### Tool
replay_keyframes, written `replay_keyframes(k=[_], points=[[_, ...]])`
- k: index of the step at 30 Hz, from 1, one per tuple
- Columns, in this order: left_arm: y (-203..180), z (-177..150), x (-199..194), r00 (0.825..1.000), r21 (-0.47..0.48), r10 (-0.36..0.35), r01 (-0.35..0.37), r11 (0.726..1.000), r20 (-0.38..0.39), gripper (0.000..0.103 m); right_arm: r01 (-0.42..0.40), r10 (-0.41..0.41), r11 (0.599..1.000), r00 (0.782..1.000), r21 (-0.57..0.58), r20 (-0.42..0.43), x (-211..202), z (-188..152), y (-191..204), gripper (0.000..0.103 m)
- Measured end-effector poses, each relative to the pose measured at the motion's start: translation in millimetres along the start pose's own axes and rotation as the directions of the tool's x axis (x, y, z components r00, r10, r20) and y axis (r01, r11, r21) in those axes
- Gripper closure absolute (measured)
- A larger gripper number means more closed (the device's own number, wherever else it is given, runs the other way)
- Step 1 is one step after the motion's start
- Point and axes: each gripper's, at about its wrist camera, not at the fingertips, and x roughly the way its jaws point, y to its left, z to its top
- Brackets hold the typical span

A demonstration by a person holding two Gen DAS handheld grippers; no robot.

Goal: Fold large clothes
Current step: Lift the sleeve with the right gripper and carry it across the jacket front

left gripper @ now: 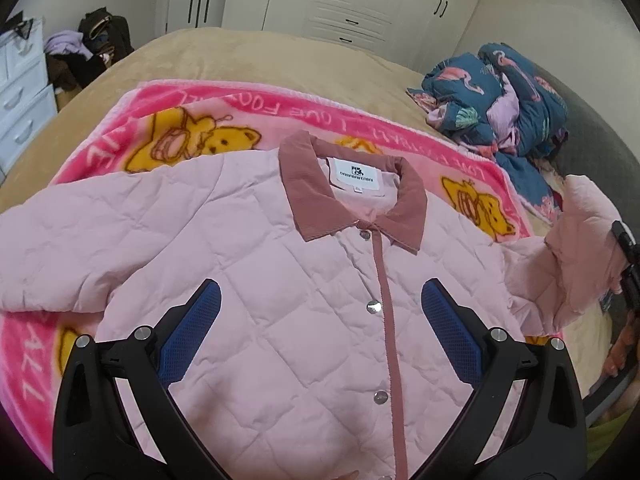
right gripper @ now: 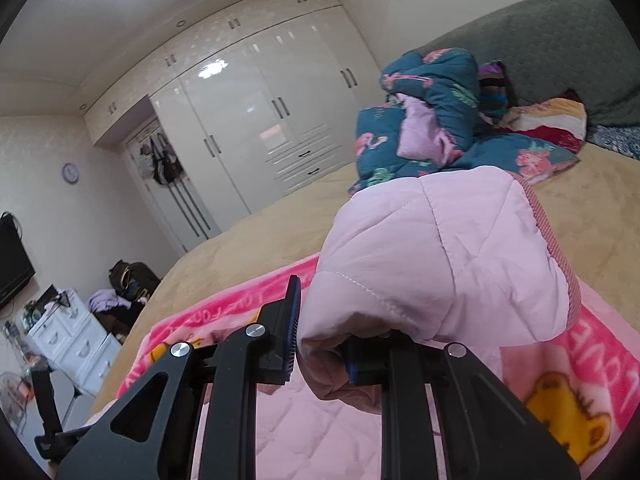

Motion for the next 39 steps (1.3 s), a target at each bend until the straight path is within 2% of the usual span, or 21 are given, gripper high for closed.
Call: replay_keyframes(k=[4,7,15,24,28,30,32,34,35,36,37,38,39], points=[[8.6,3.7,-4.8,1.000,-0.016,-0.031,0.031,0.999,0.001,0.009,-0.032,0.031,0.998,0.999,-0.058,-0.016,7.4,-8.8,24.5,0.085],[18.5,6.6,-9.0,1.000,-0.032,-0.025,0.025,0.999,0.005,0.009,-0.061,0.057,0.992,0.998,-0.109,-0.041,15.5,-18.1,45.9,0.085],[39.7,9.8,-19.1,0.997,-0.110,-0.071,0.072,0.991,0.015,0.009,-0.164,0.139,0.971,0.980,-0.173,-0.145,39.0,-56.9,97.3,0.085],[72.5,10.5,-22.7,0.996,-0.215,-0.087,0.090,0.973,0.022,0.009,-0.216,0.154,0.960,0.938,-0.176,-0.310,74.7,-116.3,130.1,0.085],[80.0,7.8,-17.2,0.997,-0.232,-0.078,0.078,0.970,0.007,0.009,-0.222,0.150,0.965,0.907,-0.143,-0.392,87.8,-150.3,132.1,0.083],[81.3,4.6,-10.5,0.997,-0.238,-0.080,0.074,0.969,-0.013,0.009,-0.219,0.154,0.971,0.882,-0.098,-0.445,93.9,-167.5,127.9,0.079],[81.9,1.6,-3.0,0.996,-0.241,-0.082,0.072,0.968,-0.033,0.009,-0.214,0.168,0.976,0.861,-0.041,-0.481,96.2,-176.9,121.5,0.050],[80.4,-2.6,5.6,0.996,-0.237,-0.073,0.058,0.970,-0.056,0.009,-0.187,0.182,0.981,0.843,0.041,-0.507,93.2,-183.7,109.7,0.041],[80.4,-3.9,8.6,0.995,-0.238,-0.071,0.054,0.970,-0.065,0.009,-0.180,0.190,0.981,0.838,0.070,-0.512,90.7,-182.7,102.7,0.041],[79.8,-5.8,12.5,0.994,-0.240,-0.071,0.050,0.969,-0.077,0.009,-0.169,0.193,0.981,0.838,0.093,-0.510,87.2,-181.7,96.9,0.041],[79.2,-8.0,16.7,0.993,-0.245,-0.079,0.055,0.968,-0.090,0.009,-0.144,0.189,0.981,0.850,0.127,-0.492,79.3,-179.3,88.3,0.039],[79.0,-9.5,18.8,0.992,-0.248,-0.085,0.059,0.967,-0.096,0.009,-0.120,0.176,0.982,0.862,0.146,-0.475,73.8,-176.3,82.3,0.031],[78.4,-11.0,21.2,0.991,-0.250,-0.089,0.061,0.966,-0.105,0.009,-0.087,0.157,0.981,0.884,0.174,-0.441,65.8,-172.4,73.3,0.029]])
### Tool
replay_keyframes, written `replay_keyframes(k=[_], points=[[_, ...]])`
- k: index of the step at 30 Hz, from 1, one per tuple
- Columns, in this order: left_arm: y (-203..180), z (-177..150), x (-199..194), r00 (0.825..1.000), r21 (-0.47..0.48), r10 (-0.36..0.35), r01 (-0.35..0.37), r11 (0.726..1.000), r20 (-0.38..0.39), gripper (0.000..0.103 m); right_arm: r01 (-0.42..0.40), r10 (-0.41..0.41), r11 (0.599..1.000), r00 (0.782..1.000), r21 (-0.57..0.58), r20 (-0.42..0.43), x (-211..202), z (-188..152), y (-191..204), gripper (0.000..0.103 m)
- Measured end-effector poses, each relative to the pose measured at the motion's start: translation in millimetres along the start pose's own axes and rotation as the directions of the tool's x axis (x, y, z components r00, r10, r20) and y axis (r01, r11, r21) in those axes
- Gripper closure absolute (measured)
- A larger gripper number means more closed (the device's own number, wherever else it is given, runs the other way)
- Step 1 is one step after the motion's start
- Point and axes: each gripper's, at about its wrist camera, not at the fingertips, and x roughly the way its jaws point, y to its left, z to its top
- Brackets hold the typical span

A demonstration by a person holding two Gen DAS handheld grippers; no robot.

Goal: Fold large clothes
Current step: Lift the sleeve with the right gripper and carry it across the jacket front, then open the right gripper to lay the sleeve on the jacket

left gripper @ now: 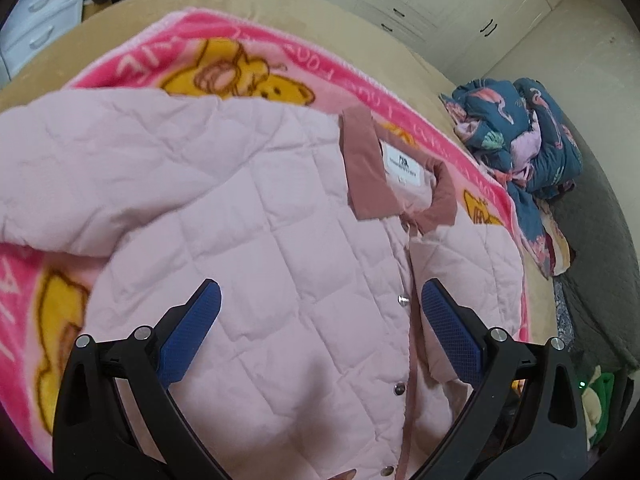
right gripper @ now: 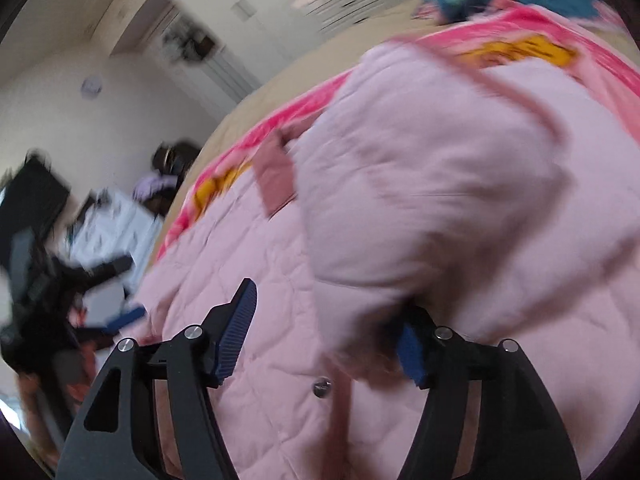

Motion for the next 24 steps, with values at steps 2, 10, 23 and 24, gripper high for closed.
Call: replay_keyframes(k=[2,10,23,24], points=[[-0.9,-1.5,3.3,1.000,-0.004,-0.011,0.011,1.000,-0.011,0.009,0.009,-0.011,1.000,0.998,0.027,0.059,-11.7,2.9,-6.9,0.033],[1.5,-1.0,-9.9,0.995,-0.049,-0.101,0.101,0.994,0.011,0.009,-0.034,0.055,0.973,0.995,-0.228,0.084,-12.4,10.6,33.1,0.075],[14.7,7.0,-20.8,0.967,-0.141,-0.252,0.256,0.956,0.046,0.009,-0.088,0.051,0.877,0.995,-0.473,-0.089,33.8,-24.4,92.2,0.076],[16.7,6.7,-18.6,0.965,-0.152,-0.260,0.263,0.953,0.041,0.009,-0.087,0.043,0.867,0.994,-0.490,-0.101,37.2,-28.9,95.8,0.075]])
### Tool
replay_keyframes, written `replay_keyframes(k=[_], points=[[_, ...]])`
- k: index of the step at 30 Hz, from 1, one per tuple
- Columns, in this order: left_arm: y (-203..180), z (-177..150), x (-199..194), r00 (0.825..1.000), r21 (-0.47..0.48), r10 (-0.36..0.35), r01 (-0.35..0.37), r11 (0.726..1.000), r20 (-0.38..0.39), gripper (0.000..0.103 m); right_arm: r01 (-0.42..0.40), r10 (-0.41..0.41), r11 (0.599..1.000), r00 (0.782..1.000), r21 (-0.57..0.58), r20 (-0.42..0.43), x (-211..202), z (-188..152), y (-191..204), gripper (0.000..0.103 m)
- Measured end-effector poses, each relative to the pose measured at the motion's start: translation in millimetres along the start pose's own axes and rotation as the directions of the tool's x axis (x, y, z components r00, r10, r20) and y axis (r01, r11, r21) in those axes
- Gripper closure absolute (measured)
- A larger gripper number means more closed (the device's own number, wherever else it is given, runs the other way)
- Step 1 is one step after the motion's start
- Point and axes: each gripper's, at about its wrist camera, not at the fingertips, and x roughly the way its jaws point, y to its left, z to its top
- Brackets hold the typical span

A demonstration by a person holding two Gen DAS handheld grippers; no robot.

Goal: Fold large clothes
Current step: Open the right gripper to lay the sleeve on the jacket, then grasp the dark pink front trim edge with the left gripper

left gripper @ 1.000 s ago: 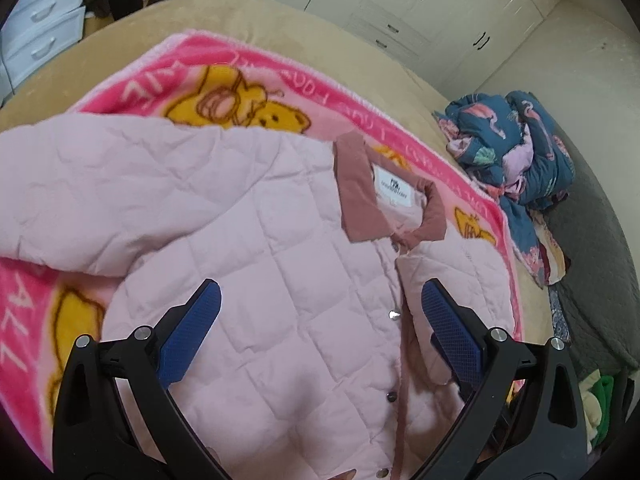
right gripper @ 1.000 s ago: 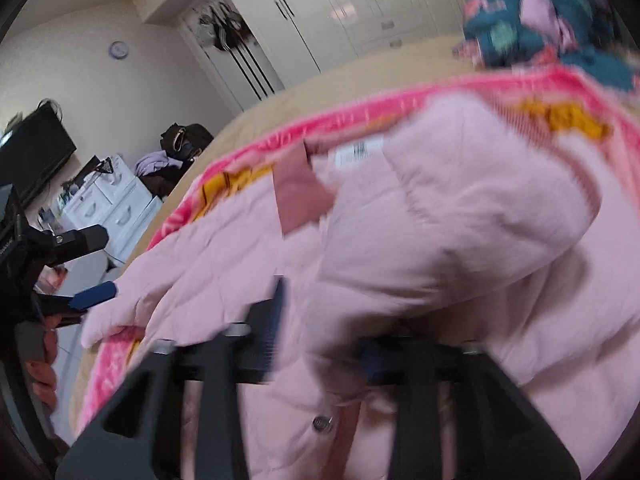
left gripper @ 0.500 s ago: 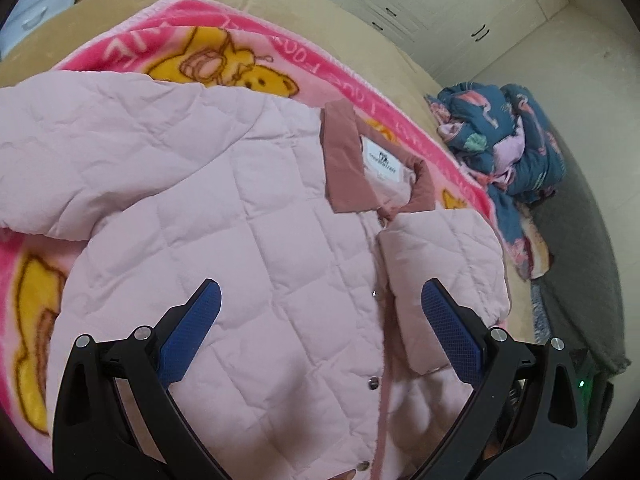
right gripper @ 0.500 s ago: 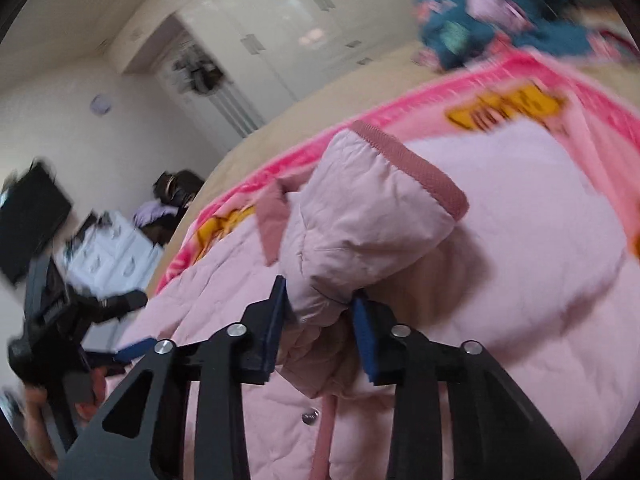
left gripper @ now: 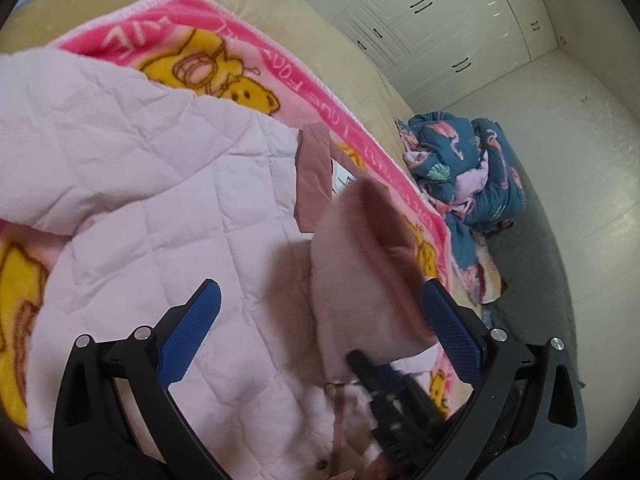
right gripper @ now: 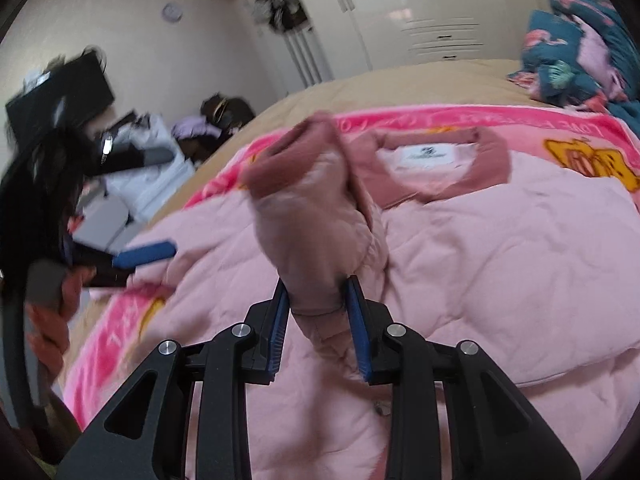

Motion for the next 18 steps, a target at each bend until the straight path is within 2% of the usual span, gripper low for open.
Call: replay_keyframes(k=[2,4,9,11,13,18], points=[[5.3,-1.3,5.4,1.000,-0.023,-0.018,0.017,1.000,-0.020,0.009,-0.006,0.005,1.000,1.000,-0.016,-0.028,6.5,-3.1,4.9,0.074],[9.2,-3.4,11.7,0.999,-0.034,-0.025,0.024,0.999,-0.040,0.009,-0.027,0.027,0.999,0.999,-0.017,-0.037,9.7,-5.2,6.3,0.069],[20.3,-10.7,32.7,0.996,-0.044,0.001,-0.006,0.999,-0.093,0.009,-0.084,0.080,0.996,0.993,-0.043,-0.084,15.1,-10.1,15.0,0.058],[28.2,-13.8,41.8,0.993,-0.063,0.015,-0.023,0.998,-0.117,0.009,-0.120,0.117,0.992,0.990,-0.031,-0.083,10.6,-10.7,17.1,0.049],[34.6,-16.0,48.8,0.991,-0.077,0.017,-0.027,0.997,-0.131,0.009,-0.113,0.111,0.993,0.991,-0.023,-0.078,4.3,-10.0,14.4,0.042],[45.7,-21.3,62.6,0.989,-0.111,0.027,-0.044,0.993,-0.149,0.009,-0.071,0.072,0.997,0.996,0.018,-0.046,-23.1,-7.7,-14.5,0.042]])
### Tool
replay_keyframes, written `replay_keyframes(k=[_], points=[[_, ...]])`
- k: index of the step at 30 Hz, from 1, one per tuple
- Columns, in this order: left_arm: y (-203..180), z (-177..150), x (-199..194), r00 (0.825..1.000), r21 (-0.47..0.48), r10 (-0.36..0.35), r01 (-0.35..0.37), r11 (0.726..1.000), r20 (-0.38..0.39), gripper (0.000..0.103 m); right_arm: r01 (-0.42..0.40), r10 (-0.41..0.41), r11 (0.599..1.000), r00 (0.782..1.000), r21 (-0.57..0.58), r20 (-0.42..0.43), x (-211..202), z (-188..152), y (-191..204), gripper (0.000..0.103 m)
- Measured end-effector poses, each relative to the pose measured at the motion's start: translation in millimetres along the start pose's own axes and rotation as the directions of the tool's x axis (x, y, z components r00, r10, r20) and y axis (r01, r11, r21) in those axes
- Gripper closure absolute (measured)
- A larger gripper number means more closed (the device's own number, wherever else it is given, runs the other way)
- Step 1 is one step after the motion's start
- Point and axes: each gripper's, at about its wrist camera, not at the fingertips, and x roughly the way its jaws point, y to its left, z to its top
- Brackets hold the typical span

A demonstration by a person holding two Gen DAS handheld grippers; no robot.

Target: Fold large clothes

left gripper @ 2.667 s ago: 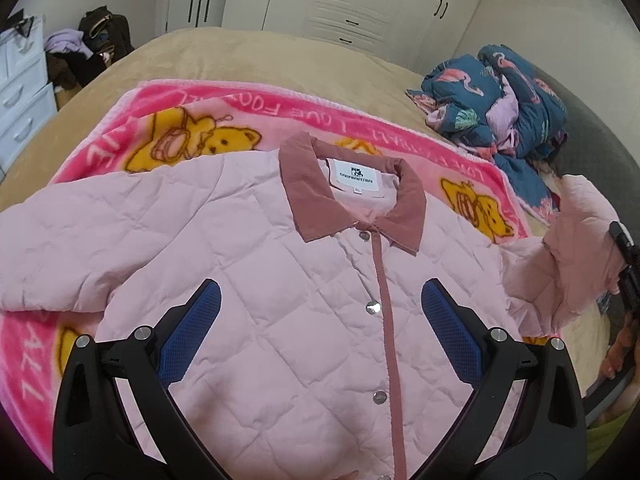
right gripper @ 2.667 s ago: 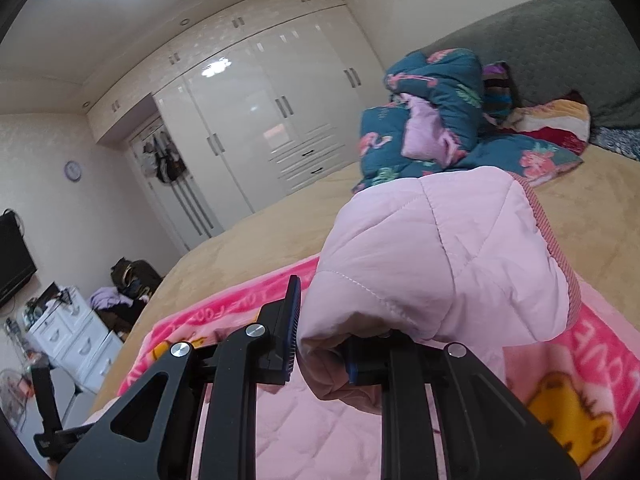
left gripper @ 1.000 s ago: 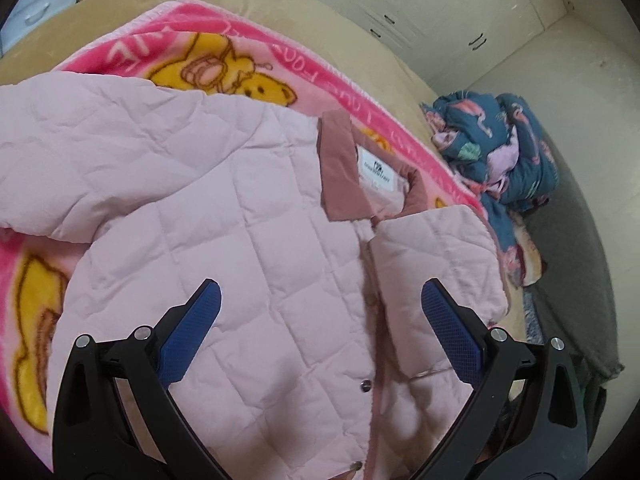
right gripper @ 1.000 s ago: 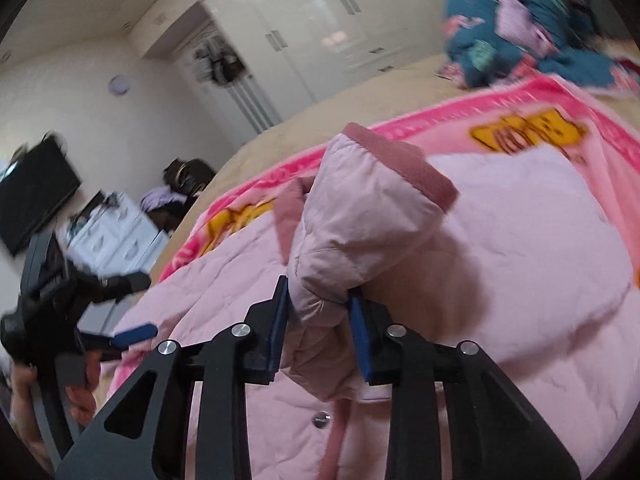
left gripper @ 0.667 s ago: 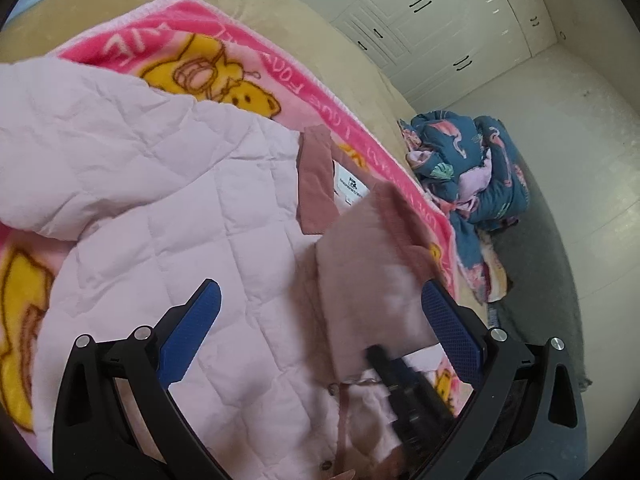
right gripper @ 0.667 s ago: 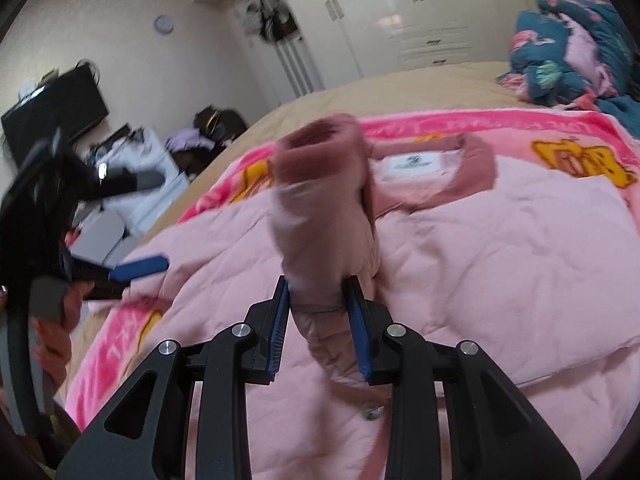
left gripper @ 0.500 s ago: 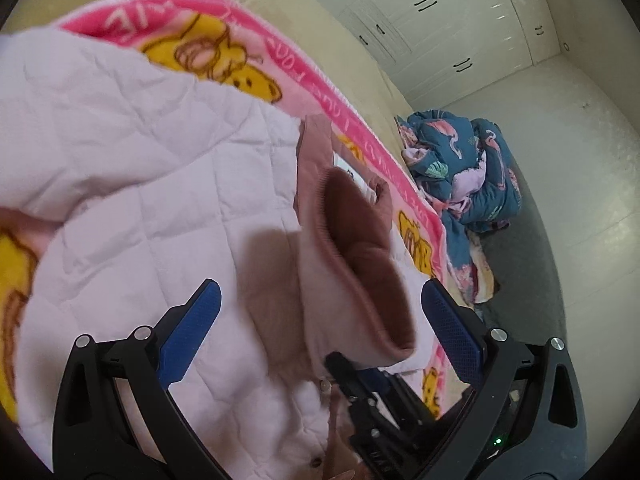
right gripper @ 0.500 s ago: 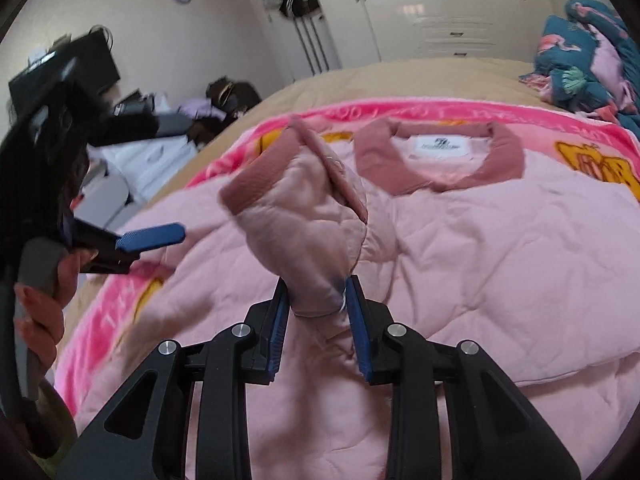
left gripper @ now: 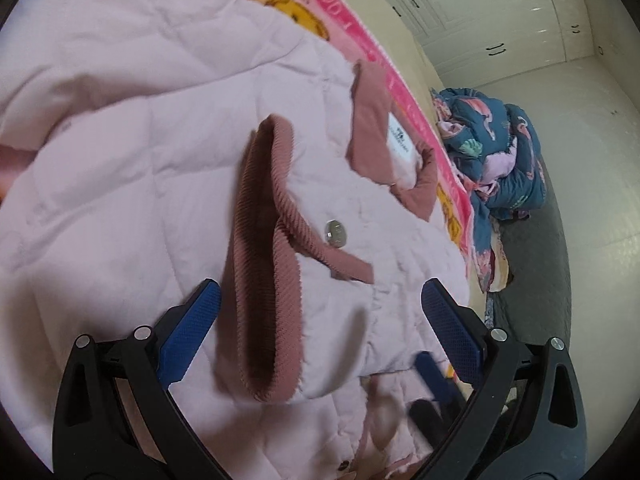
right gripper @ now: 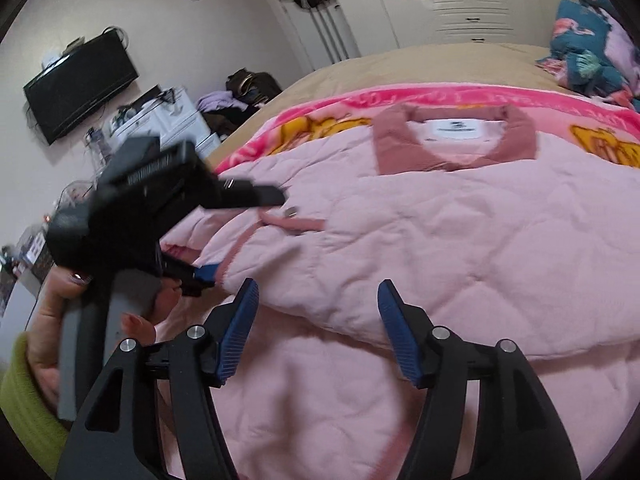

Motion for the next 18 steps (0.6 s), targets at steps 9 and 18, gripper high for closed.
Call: replay_keyframes(k=[9,18], points=[[-20.9,-14.7,9.9,0.995,0.151,0.085,-0.093,0.984,0.059,0.059,0.166,-0.170,0.984,0.983,0.064,0.072,-54.4,5.3,-62.0,0.042],[-81.9,-14.4,-50.3,0.958,0.372,0.009,-0.120,0.920,0.286,0.096,0.293,-0.318,0.940,0.937,0.177,0.141,-100.3,5.9,-123.2,0.042]])
